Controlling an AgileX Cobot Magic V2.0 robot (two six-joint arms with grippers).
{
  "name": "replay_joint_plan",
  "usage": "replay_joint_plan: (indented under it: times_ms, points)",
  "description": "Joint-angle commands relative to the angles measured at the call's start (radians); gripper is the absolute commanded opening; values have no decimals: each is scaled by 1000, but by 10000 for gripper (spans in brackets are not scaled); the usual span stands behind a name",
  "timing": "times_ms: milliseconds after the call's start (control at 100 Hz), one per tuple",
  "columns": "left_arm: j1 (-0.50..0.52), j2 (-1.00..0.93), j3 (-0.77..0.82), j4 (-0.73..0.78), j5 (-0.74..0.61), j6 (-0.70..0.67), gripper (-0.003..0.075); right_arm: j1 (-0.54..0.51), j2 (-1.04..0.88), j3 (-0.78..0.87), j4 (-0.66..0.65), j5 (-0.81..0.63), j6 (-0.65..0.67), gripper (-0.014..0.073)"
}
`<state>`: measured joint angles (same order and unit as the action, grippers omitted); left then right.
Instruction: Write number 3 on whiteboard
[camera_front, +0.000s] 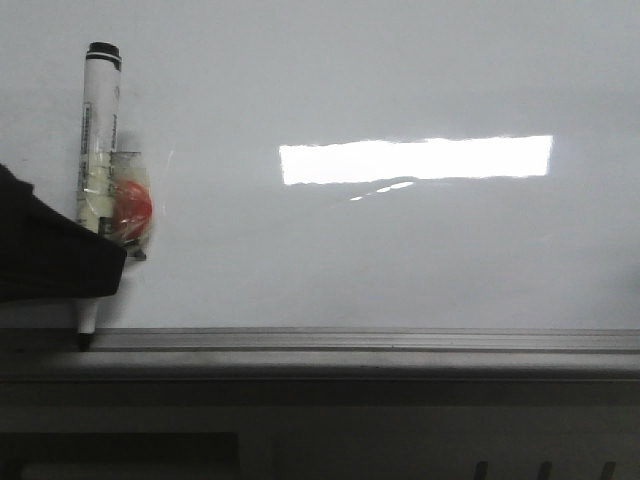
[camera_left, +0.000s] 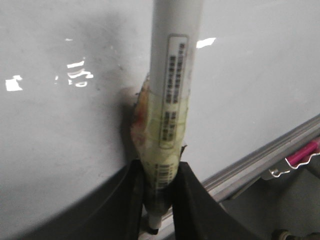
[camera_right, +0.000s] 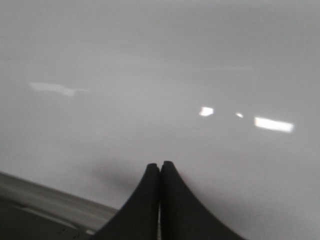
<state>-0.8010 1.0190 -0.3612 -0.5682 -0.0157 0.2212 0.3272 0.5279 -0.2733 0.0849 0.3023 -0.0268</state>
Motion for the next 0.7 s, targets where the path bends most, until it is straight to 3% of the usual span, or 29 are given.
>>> replay_joint_plan:
  times_ms: [0,210,290,410,460,690]
  points:
    - [6,-48,-26,74,-15,1,-20,129,14,-52,4,-86,-48,-64]
    - [-1,-100,-70,372,1,3,-20,397,16,-73,4,-207,-68,-30]
    - [-24,-100,-80,506,3,3,-20,478,23,-93,4,-201,-68,84]
    - [-72,-98,-81,676,-29,3,-20,582,73,-151,4,-201,-68,337]
    - [-91,-98,-81,755,-46,3,-20,620,116,-184,4,-201,-71,389]
    - [-131,-77,-81,894,-105,3,-20,715,348,-346,-63,-211,-71,395]
